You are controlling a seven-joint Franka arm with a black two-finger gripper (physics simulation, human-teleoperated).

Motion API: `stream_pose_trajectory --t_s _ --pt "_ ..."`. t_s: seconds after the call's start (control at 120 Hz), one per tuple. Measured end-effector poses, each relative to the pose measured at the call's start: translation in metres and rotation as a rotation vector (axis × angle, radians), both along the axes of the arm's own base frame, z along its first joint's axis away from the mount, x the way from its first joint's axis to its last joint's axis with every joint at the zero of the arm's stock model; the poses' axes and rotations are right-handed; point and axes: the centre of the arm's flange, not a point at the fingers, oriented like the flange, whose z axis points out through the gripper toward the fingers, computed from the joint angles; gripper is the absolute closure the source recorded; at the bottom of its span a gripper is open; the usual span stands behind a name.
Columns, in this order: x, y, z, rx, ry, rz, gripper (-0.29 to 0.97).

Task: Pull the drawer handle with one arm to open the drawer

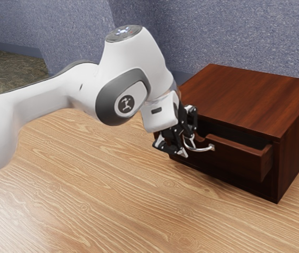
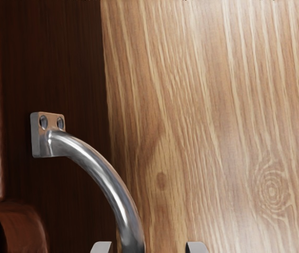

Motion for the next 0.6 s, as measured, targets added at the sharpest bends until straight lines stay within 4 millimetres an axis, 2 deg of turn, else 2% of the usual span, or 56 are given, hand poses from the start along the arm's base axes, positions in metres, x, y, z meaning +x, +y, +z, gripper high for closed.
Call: stream_pose_trajectory --t_s 0.317,0.6 --pt "-0.017 -0.001 0.001 0.002 0.007 0.017 0.71" --pt "-0.059 -0.002 0.008 0.019 -0.008 0.031 0.74"
